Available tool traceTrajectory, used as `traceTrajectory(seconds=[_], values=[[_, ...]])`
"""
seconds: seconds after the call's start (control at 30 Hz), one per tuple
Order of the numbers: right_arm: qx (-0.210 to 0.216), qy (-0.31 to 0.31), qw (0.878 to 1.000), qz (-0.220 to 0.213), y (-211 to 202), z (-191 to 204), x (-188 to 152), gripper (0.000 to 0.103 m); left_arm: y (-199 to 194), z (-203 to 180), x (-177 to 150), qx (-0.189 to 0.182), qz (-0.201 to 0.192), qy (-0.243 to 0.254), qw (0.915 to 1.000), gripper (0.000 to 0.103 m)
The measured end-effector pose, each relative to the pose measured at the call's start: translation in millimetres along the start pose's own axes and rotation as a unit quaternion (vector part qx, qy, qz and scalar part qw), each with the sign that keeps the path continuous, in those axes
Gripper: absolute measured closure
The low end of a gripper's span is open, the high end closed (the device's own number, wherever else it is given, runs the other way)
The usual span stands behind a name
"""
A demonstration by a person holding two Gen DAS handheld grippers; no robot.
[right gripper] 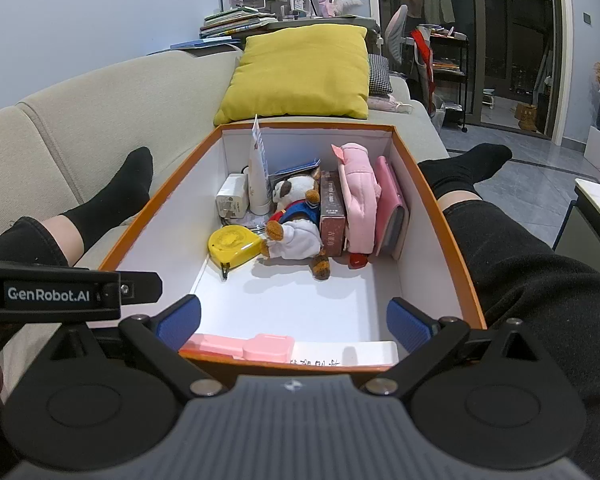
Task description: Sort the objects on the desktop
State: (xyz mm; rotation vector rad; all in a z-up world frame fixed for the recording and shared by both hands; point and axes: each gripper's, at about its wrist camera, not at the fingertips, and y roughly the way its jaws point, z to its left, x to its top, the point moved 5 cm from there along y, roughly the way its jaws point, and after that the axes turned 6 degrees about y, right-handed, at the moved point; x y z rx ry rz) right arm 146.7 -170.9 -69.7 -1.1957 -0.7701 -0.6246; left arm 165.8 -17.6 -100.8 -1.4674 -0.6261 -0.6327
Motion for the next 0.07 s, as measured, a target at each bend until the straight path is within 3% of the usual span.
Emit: traceTrajectory(seconds=[0.07], values=[[0.000,0.001,1.000,0.000,-0.1,0.0,0.3,0.004,-0.1,0.4,0.0,-0.001,0.001,-0.002,1.0000,0.015]])
